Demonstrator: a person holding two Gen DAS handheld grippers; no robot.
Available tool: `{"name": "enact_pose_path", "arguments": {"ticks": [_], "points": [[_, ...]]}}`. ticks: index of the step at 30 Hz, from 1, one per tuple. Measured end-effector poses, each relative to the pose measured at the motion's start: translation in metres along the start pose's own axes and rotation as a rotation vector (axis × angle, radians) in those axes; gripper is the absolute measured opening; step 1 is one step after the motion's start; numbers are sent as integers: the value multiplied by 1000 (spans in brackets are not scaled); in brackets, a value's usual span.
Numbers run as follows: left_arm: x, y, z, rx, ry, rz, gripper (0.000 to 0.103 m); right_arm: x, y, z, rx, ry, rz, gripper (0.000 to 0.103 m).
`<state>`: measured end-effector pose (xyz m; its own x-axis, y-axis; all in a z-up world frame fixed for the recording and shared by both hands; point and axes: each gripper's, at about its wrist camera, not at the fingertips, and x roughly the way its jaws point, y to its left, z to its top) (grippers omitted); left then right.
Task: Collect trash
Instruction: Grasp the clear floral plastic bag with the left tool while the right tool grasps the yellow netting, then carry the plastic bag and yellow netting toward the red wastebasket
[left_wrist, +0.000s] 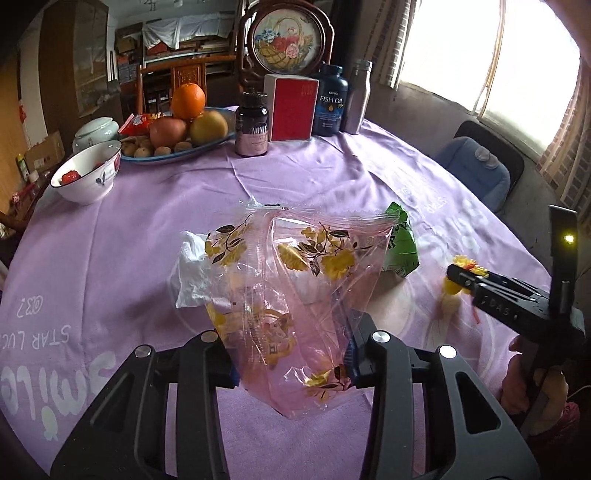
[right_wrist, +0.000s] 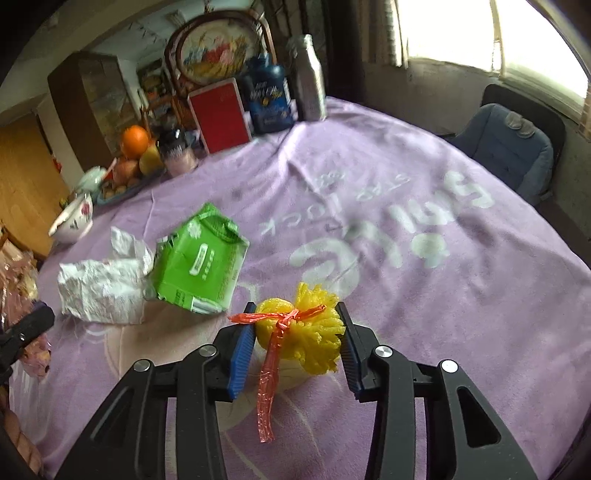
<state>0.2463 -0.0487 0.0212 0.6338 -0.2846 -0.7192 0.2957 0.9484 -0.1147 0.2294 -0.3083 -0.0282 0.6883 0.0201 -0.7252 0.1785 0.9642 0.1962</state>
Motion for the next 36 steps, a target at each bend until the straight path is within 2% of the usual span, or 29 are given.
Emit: {"name": "enact_pose_path", "arguments": {"ticks": [4, 13, 20, 25, 29, 32, 36], "points": [[-1, -2, -2, 14, -6, 8, 41, -25, -5, -16, 38, -11, 15, 42], [-20, -12, -7, 50, -53, -22, 41, -119, -17, -51, 18, -140, -17, 43], [-33, -28, -23, 80, -84, -50, 41, -166, -58, -88, 39, -187, -128, 43], [-44, -58, -40, 157, -140, -30, 41, -199, -105, -116, 98, -210, -216, 43], [-42, -93, -57, 211, -129, -51, 41, -224, -157, -145, 186, -221, -305, 44], [-41, -125, -68, 259, -113, -86, 41, -234, -198, -173, 271, -205, -357, 44], [-45, -163, -74, 296, -101, -163, 41, -234, -243, -205, 362, -163, -385, 44]]}}
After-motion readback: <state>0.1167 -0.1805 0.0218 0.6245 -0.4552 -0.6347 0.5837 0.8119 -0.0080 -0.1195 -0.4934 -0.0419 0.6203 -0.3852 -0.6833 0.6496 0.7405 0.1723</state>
